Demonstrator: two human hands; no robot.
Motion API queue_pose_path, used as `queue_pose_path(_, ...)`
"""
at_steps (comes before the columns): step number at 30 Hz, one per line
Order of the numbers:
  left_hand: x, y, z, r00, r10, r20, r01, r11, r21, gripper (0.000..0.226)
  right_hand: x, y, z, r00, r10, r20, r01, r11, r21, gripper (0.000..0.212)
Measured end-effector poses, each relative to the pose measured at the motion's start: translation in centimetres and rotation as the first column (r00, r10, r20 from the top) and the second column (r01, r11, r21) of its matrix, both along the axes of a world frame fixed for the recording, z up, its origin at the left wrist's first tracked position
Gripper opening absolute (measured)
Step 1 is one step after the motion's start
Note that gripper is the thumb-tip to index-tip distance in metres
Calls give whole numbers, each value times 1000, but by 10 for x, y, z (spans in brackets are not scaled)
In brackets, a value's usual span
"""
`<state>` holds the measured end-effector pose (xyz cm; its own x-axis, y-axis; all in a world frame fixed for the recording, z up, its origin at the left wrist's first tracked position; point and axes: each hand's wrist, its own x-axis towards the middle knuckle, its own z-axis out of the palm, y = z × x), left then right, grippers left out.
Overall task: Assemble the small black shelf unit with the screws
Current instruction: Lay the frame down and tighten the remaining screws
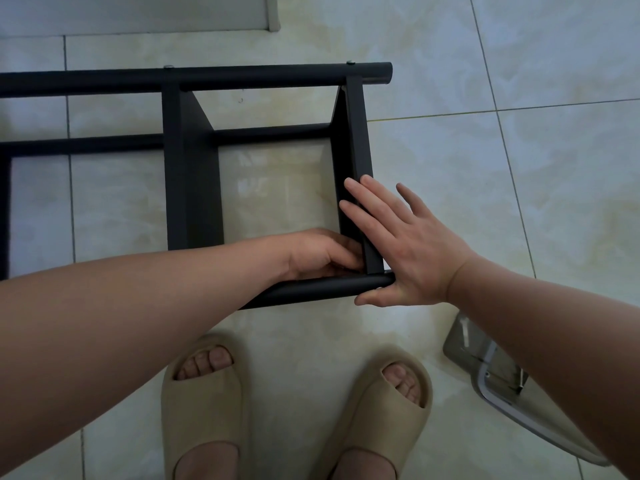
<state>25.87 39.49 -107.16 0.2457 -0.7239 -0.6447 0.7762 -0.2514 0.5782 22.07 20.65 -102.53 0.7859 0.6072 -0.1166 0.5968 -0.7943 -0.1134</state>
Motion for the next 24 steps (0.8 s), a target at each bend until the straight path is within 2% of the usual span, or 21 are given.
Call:
queue_pose_path(3,0,-1,0,999,13,-41,-15,999,-33,22,0,0,0,1000,-1,-5,1,1000,-2,117)
queue_pose_path(7,-2,-3,3,998,-37,41,37,999,18,11,0,1,0,1000,-1,-6,1,1000,6,117)
queue_pose_path(11,-2,-2,0,994,-18,105,9,996,87,20,0,0,0,1000,-2,0,2,1000,12,117)
queue_pose_path(18,0,-1,0,1000,10,-1,-10,1000,11,22,0,0,-1,1000,2,4,-2,1000,-1,117)
queue_pose_path(21,-1,-3,2,991,-72,110,63,995,84,9,0,0,-1,1000,1,1,-1,1000,2,117)
queue_pose_path(24,-1,-4,2,980,-84,182,53,984,168,17,0,0,-1,1000,0,2,0,1000,5,117)
